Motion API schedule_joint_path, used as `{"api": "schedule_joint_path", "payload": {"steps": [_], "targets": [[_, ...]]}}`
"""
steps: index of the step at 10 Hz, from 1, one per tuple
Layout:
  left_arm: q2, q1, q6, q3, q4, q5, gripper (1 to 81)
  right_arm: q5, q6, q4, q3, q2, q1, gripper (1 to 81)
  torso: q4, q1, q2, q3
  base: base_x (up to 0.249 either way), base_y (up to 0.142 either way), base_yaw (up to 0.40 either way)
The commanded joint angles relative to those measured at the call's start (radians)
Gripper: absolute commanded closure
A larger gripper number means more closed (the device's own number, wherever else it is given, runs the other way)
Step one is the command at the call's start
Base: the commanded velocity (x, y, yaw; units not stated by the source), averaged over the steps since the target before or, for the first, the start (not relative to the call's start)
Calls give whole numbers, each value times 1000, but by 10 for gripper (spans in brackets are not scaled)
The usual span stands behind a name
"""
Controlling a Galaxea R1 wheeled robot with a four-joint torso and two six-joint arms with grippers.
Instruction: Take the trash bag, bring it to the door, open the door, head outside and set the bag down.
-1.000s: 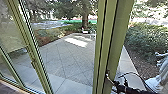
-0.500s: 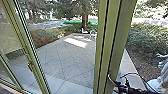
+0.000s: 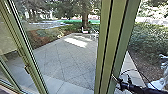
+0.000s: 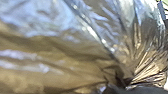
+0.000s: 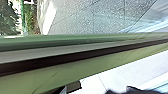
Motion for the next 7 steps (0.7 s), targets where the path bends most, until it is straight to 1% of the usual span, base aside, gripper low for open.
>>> {"api": "schedule_joint_path", "payload": {"steps": [1, 2, 3, 4, 6, 7], "targets": [[-1, -16, 5, 0, -3, 68, 811, -108, 29, 35, -28, -72, 108, 10, 0, 0, 0, 0, 0, 0, 0], [1, -15, 5, 0, -3, 69, 811, -127, 28, 25, -14, -97, 123, 10, 0, 2, 1, -1, 0, 0, 0], [4, -15, 5, 0, -3, 69, 811, -165, 26, 7, 9, -137, 150, 10, 0, 3, 2, -2, 0, 0, 0], [4, -15, 5, 0, -3, 68, 811, -185, 26, 1, 38, -177, 173, 10, 1, 3, 2, -2, 0, 0, 0], [6, -15, 5, 0, -1, 69, 811, -206, 25, -4, 87, -266, 225, 10, 1, 4, 3, -2, 0, 0, 0], [6, -15, 5, 0, -1, 69, 811, -219, 25, -4, 100, -290, 243, 10, 1, 5, 3, -2, 0, 0, 0]]}}
